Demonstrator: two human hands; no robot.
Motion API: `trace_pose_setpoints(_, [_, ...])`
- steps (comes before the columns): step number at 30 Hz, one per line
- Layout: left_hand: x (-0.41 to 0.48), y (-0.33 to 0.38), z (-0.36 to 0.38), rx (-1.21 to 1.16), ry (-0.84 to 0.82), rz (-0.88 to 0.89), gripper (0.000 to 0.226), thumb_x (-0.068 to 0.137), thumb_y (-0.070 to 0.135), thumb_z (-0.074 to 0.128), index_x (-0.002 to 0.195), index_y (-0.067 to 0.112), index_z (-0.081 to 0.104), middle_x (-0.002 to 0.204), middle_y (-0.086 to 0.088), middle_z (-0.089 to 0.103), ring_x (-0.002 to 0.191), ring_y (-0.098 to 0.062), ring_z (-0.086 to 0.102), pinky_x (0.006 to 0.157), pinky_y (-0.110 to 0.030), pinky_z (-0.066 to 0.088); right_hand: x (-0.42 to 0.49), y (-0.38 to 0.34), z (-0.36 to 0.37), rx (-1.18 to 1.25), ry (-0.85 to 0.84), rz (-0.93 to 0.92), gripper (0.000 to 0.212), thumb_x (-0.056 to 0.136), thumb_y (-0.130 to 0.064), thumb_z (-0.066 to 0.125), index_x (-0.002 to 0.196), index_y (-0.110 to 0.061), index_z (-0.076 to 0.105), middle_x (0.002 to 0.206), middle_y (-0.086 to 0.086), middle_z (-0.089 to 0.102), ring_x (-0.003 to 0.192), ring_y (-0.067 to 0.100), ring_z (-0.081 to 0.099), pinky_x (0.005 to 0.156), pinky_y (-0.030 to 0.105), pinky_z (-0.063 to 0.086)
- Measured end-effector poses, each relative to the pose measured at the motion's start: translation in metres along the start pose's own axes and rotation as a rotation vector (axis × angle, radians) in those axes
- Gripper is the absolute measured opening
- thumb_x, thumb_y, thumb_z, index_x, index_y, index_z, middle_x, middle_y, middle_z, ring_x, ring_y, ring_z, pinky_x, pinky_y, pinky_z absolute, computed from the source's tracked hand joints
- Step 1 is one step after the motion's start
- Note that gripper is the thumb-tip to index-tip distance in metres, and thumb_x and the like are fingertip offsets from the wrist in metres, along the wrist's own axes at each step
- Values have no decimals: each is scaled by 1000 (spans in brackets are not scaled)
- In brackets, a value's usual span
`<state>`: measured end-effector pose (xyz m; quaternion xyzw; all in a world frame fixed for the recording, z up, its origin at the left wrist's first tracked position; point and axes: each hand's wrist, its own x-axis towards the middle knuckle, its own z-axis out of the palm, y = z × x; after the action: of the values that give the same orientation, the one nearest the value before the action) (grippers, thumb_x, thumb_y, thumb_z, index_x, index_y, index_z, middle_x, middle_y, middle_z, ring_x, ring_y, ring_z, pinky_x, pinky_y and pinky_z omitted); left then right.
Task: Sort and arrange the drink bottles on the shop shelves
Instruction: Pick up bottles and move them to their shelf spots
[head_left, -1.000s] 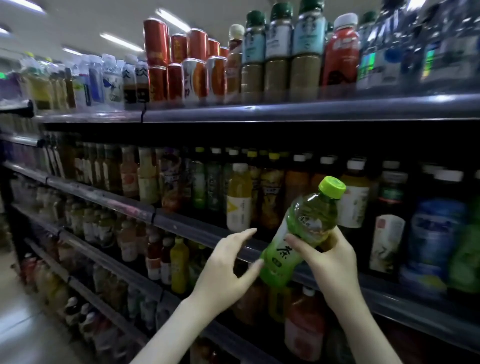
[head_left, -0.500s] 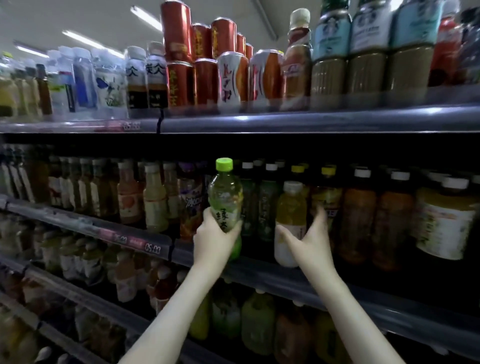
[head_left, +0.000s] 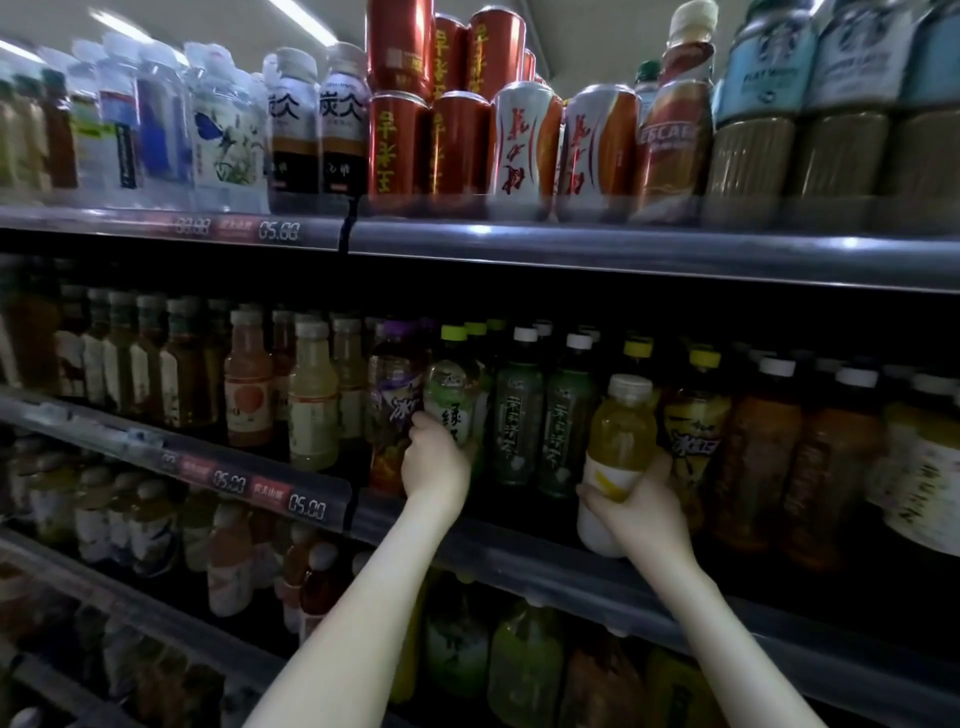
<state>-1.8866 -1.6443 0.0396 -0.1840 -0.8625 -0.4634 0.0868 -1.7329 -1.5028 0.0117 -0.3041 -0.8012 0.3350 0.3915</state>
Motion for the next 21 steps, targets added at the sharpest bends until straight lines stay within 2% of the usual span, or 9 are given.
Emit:
trace_pose_setpoints(2, [1,-2,7,-16,-4,-5,66,89,30,66,135,2,28,133,-19,47,116,-37,54,87,-41,48,1,0,-1,7,-14,-9,85,76,-35,79,138,-11,25,125,10,54,109,28,57,76,29,45])
trace_pose_setpoints(4, [-1,-4,10,-70,-9,9,76,89,28,66,143,2,20,142,-19,38,124,-35,48,96,-42,47,-1,-3,-3,54,-15,-9,82,76,-32,80,136,-10,28,124,9,54,109,28,57,77,30,44])
trace_pose_setpoints(6, [-14,-11,6,-172,-9,80,87,90,27,66,150,6,7,151,-17,24,135,-33,34,106,-40,40,-8,-8,-4,113,14,-38,79,75,-31,81,134,-11,32,120,6,57,108,27,59,77,31,46])
trace_pose_setpoints(8, [-34,-22,-3,-223,5,197,87,92,26,62,153,13,2,155,-12,16,141,-28,27,109,-35,33,-19,-16,-4,192,74,-100,74,75,-30,81,131,-17,35,111,-5,56,104,19,59,79,29,45])
trace_pose_setpoints(12, [-71,-59,-30,-263,-52,317,69,95,30,57,151,31,17,152,7,24,133,-4,29,101,-19,30,-43,-44,0,374,101,-268,70,77,-25,80,127,-33,32,105,-29,48,91,-20,52,76,4,39])
trace_pose_setpoints(15, [-91,-88,-61,-502,-171,190,57,92,34,61,142,41,32,141,12,41,127,-1,43,102,-22,41,-65,-65,14,398,-73,-354,70,75,-25,81,128,-25,35,106,-29,48,89,-29,47,73,-4,37])
trace_pose_setpoints(18, [-116,-129,-83,-523,-226,152,51,89,35,66,129,55,39,135,19,48,124,5,46,103,-22,42,-96,-76,48,436,-312,-346,64,71,-27,84,119,-23,42,105,-24,57,90,-22,54,75,4,44])
trace_pose_setpoints(21, [-144,-173,-99,-445,-280,84,63,76,48,71,126,66,36,139,19,47,128,6,43,105,-24,39,-133,-78,103,491,-507,-274,63,66,-31,87,114,-22,47,105,-13,65,95,-2,64,87,29,54])
